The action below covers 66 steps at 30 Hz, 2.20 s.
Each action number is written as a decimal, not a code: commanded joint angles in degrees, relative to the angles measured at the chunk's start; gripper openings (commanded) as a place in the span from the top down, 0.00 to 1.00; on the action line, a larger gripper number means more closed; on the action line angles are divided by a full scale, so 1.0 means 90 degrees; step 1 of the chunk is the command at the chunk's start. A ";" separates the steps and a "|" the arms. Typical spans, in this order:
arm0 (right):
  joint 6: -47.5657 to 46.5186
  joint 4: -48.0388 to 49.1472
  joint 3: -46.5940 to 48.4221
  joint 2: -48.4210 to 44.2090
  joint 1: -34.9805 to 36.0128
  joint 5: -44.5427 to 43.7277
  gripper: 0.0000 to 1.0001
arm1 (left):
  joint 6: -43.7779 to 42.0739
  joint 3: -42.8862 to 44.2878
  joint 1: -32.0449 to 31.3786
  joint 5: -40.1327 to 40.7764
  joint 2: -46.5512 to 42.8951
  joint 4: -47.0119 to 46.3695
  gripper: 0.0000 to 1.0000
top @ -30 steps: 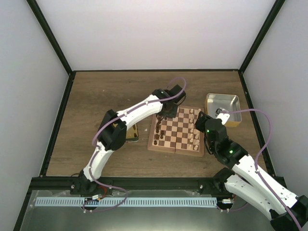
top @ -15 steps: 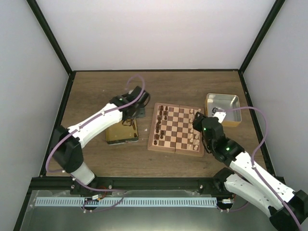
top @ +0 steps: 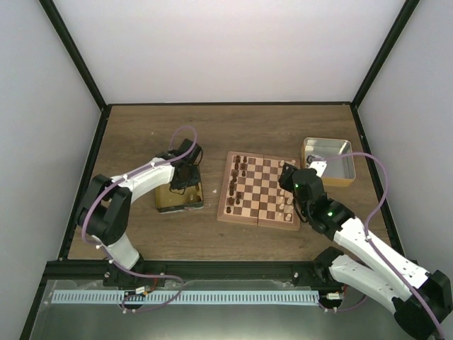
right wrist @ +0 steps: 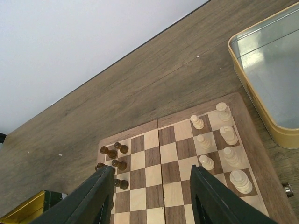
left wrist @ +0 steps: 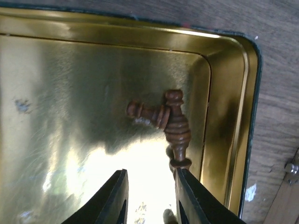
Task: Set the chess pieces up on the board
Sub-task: Pick up the chess piece from the storage box.
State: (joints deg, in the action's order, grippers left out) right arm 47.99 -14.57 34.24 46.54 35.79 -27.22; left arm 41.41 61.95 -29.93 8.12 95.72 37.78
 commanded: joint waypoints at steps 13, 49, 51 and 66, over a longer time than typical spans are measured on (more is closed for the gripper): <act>-0.0100 0.0080 0.0292 0.0083 -0.0031 0.0045 0.53 | 0.0119 -0.0052 0.0279 -0.0716 0.0654 -0.1290 0.68; -0.1323 0.2259 0.0595 0.1868 -0.0030 0.4282 0.47 | -0.1521 -0.0688 0.0284 -0.0980 -0.0635 -0.1002 0.89; -0.1240 0.2265 0.0734 0.2060 -0.0033 0.4419 0.46 | -0.1649 -0.0659 0.0280 -0.1184 -0.0752 -0.1040 0.89; -0.0040 0.4490 0.0309 0.2889 -0.0031 0.6095 0.44 | -0.2342 -0.0641 0.0281 -0.2846 -0.1955 -0.1526 0.89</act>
State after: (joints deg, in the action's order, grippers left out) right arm 41.63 13.67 40.14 72.58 35.77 22.17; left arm 23.53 56.42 -27.55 -10.46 81.58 26.89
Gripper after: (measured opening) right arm 0.559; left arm 0.162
